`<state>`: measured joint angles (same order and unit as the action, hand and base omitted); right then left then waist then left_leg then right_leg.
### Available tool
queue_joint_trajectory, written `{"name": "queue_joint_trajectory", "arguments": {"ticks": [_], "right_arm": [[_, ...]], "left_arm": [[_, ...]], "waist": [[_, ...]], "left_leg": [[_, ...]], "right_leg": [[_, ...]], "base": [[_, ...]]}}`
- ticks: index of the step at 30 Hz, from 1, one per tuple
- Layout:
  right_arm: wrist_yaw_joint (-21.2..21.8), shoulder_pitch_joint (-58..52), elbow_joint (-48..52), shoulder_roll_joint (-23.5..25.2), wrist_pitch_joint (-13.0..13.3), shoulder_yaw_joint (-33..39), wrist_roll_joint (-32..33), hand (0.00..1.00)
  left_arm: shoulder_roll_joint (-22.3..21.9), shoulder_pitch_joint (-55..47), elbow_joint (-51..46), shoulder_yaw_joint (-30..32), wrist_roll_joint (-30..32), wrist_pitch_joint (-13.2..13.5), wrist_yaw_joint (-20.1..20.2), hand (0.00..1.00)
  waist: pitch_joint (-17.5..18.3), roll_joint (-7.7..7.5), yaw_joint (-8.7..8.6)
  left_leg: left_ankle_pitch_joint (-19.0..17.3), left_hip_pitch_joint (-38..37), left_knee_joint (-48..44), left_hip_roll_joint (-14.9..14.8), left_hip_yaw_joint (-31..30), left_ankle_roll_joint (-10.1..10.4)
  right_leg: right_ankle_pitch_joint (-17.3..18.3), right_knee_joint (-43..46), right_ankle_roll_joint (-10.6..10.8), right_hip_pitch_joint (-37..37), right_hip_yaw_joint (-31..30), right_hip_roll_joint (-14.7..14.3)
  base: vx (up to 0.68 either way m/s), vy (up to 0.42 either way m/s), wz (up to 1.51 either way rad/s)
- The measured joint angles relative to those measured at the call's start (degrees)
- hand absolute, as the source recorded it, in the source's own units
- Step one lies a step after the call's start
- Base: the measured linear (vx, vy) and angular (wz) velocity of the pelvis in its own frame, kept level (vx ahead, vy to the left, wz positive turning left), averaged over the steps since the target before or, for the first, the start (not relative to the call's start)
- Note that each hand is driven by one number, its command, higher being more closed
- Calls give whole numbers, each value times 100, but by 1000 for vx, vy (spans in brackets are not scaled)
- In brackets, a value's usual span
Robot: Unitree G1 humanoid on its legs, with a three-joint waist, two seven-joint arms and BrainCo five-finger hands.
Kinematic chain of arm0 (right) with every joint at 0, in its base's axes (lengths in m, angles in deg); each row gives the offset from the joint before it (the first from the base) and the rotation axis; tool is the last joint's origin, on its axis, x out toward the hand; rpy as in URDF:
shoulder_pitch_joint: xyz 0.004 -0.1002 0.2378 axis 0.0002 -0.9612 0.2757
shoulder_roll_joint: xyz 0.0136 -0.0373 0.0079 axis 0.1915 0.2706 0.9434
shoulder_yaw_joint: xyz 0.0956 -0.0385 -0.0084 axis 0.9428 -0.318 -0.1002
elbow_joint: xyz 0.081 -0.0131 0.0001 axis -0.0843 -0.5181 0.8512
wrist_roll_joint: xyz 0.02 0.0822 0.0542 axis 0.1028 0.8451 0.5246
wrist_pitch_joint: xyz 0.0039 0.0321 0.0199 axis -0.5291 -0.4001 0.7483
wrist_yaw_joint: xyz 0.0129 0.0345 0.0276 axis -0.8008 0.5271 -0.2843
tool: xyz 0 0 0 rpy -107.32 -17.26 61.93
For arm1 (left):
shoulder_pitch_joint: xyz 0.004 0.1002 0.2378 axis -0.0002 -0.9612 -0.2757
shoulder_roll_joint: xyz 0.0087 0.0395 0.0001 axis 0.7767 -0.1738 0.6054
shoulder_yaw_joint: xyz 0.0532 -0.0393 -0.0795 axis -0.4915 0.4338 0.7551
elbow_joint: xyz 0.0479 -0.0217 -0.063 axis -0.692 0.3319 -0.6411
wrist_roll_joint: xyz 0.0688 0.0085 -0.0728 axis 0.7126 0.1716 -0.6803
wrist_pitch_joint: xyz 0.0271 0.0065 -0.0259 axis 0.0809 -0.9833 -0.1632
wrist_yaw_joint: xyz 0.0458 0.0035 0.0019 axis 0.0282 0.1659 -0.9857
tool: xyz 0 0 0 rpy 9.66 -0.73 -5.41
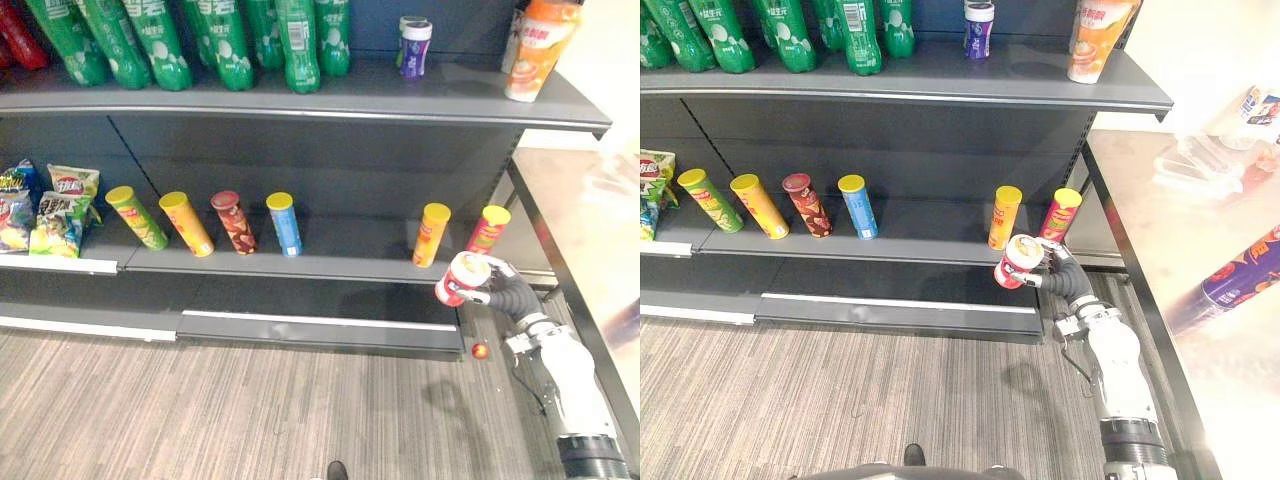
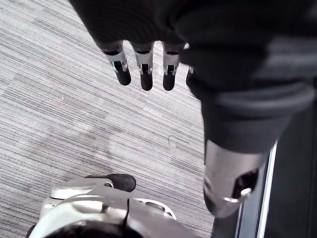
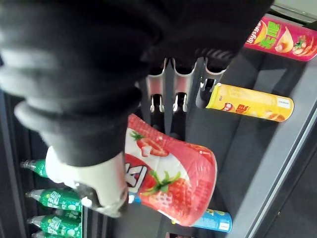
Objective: Put the gum and the chips on the shelf.
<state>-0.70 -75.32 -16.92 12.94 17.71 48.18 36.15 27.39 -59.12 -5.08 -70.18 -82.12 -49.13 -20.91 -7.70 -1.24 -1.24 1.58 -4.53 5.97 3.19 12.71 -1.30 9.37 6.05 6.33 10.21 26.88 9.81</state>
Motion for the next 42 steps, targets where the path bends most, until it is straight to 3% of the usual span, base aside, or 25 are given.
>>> {"name": "queue_joint_trajectory", "arguments": {"ticks": [2, 4, 6, 8, 11, 13, 14, 16, 18, 20, 21, 22, 23, 24, 25, 27, 29, 30, 31, 32, 34, 36, 39, 40, 42], "right_arm": [[-23, -64, -66, -1, 8, 3, 0, 100], [-24, -127, -96, -1, 6, -2, -1, 100], [-63, -116, -75, 0, 6, -11, -1, 100], [-91, -119, -77, 1, -9, -83, -12, 100], [-125, -108, -80, -1, -2, -166, -24, 100], [-127, -81, -83, 11, 4, -232, -163, 100], [-138, -58, -109, 11, 5, -276, -222, 100], [-198, -52, -146, 18, 9, -379, -234, 100], [-212, -54, -147, 8, 27, -369, -233, 100], [-200, -137, -145, -71, 98, -369, -229, 100], [-195, -174, -156, -95, 115, -368, -229, 100], [-193, -268, -159, -56, 130, -369, -228, 100], [-188, -295, -152, -6, 134, -377, -229, 100], [-189, -295, -146, 5, 134, -378, -229, 100], [-203, -299, -147, 3, 121, -368, -229, 100], [-223, -334, -135, 4, 117, -335, -228, 100], [-227, -407, -55, 22, 118, -337, -229, 100], [-227, -472, 52, 34, 127, -340, -229, 100], [-227, -479, 80, 46, 129, -340, -229, 100], [-226, -476, 88, 104, 154, -340, -229, 100], [-221, -470, 90, 235, 263, -341, -230, 100], [-208, -463, 91, 228, 290, -345, -229, 100], [-202, -452, 87, 230, 296, -346, -229, 100], [-206, -433, 83, 208, 344, -343, -228, 100], [-238, -358, 76, 121, 360, -311, -228, 100]], "left_arm": [[-3, 0, 1, -5, 1, -9, -4, 0], [-2, -2, 21, 0, 1, -13, -7, 0], [3, 32, 46, 14, -2, -12, -18, 0], [4, 28, 70, 20, -11, -19, -56, 0], [-111, -6, 117, 5, -35, -91, -116, 0], [-130, -14, 159, 0, -31, -79, -110, 0], [-130, 7, 225, 0, -29, -69, -106, 0], [-142, -48, 449, 17, -35, -5, -115, 0], [-153, -60, 527, 12, -41, 82, -131, 0], [-243, -207, 553, -3, -40, 134, -189, 0], [-260, -229, 556, -20, -39, 131, -186, 0], [-191, -214, 550, -55, -20, 131, -162, 0], [-47, -162, 507, -75, -11, 145, -153, 0], [9, -116, 488, -76, -7, 153, -148, 0], [58, -9, 513, -68, -4, 149, -136, 0], [63, 24, 493, -106, -1, 142, -95, 0], [62, 17, 494, -111, 4, 136, -5, 0], [124, 5, 495, -112, 32, 135, 28, 0], [115, 5, 493, -112, 42, 134, 28, 0], [132, 9, 484, -107, 43, 134, 23, 0], [175, 23, 438, -100, 29, 134, 18, 0], [165, 103, 415, -94, 16, 135, 18, 0], [159, 199, 371, -39, -22, 125, 10, 0], [205, 202, 330, 19, -43, 123, 4, 0], [51, 214, 311, 15, -57, 128, 7, 0]], "waist": [[-9, 5, -18], [15, -39, 50], [-3, -5, 119], [-80, -47, 157], [-186, 71, 320], [-231, 19, 326], [-234, 32, 340], [-233, 20, 310], [-232, 20, 301], [-184, 141, 287], [-163, 178, 285], [-85, 106, 261], [-62, -88, 227], [-84, -181, 218], [-98, -256, 219], [-86, -207, 185], [-78, -200, 221], [-64, -208, 240], [-62, -205, 253], [-48, -221, 265], [-34, -237, 264], [-52, -179, 251], [-63, -206, 288], [-53, -320, 300], [-123, -120, 308]], "left_leg": [[1, 36, -8, -3, -57, 14], [-78, 91, -76, -95, 296, -47], [-456, 697, -1370, -386, 595, -37], [-553, 1300, -2698, -640, 724, -33], [-543, 1521, -3446, -854, 691, -18], [-515, 1526, -3414, -805, 624, 98], [-679, 1525, -3393, -827, 521, 104], [-808, 1526, -3107, -1059, 141, 288], [-609, 1485, -2588, -1206, -158, 545], [246, 1148, -1893, -1323, -259, 571], [68, 1070, -1818, -1321, -229, 649], [-198, 894, -1642, -1152, -201, 739], [-259, 911, -1619, -922, -141, 634], [-306, 929, -1629, -820, -114, 584], [-370, 929, -1624, -683, -112, 501], [-483, 779, -1553, -650, -99, 408], [-586, 494, -1353, -601, -49, 377], [-638, 262, -1185, -570, 71, 290], [-637, 198, -1149, -570, 91, 266], [-649, 112, -1084, -594, 136, 232], [-648, -5, -979, -658, 223, 230], [-648, -92, -937, -813, 294, 232], [-648, -88, -1004, -928, 398, 276], [-692, -125, -1008, -904, 417, 431], [-673, -215, -840, -1088, 462, 638]], "right_leg": [[109, 117, -29, -16, 114, 26], [212, 207, -108, -120, 129, 37], [237, 227, -151, -152, 144, 10], [255, 210, -171, -72, 152, -8], [261, 184, -187, 109, 52, -45], [275, 185, -221, 110, 12, 46], [266, 195, -220, 102, 2, 89], [268, 210, -217, 117, -187, 172], [315, 209, -136, 105, -397, 256], [366, 310, 193, 165, -662, 366], [393, 346, 308, 199, -717, 400], [418, 375, 433, 212, -736, 580], [390, 375, 455, 165, -804, 791], [367, 384, 490, 137, -843, 888], [188, 460, 481, 114, -880, 1019], [-139, 919, 164, -67, -920, 1086], [-442, 1699, -117, -369, -1015, 1228], [-833, 2446, -243, -728, -1036, 1427], [-914, 2645, -258, -837, -1066, 1462], [-895, 2906, -214, -1000, -1107, 1442], [-503, 3291, -341, -1305, -1006, 1326], [-99, 2954, -389, -1531, -682, 1031], [-237, 1619, -296, -1582, -598, 788], [-569, 1046, -77, -1519, -668, 758], [-550, 851, -42, -1397, -657, 477]], "base": [[-91, -63, 26], [-50, -51, 16], [45, -53, 10], [-10, -47, 13], [-13, -24, -11], [-4, 19, -11], [17, 54, -27], [56, 86, -42], [136, 178, -50], [188, 283, -55], [230, 343, -31], [304, 378, -6], [241, 285, 3], [251, 309, 8], [176, 256, 12], [169, 257, 3], [152, 243, -17], [153, 198, -16], [211, 184, -24], [185, 87, -21], [163, 31, -20], [138, -57, -20], [98, -149, -17], [79, -241, -22], [53, -207, -24]]}}
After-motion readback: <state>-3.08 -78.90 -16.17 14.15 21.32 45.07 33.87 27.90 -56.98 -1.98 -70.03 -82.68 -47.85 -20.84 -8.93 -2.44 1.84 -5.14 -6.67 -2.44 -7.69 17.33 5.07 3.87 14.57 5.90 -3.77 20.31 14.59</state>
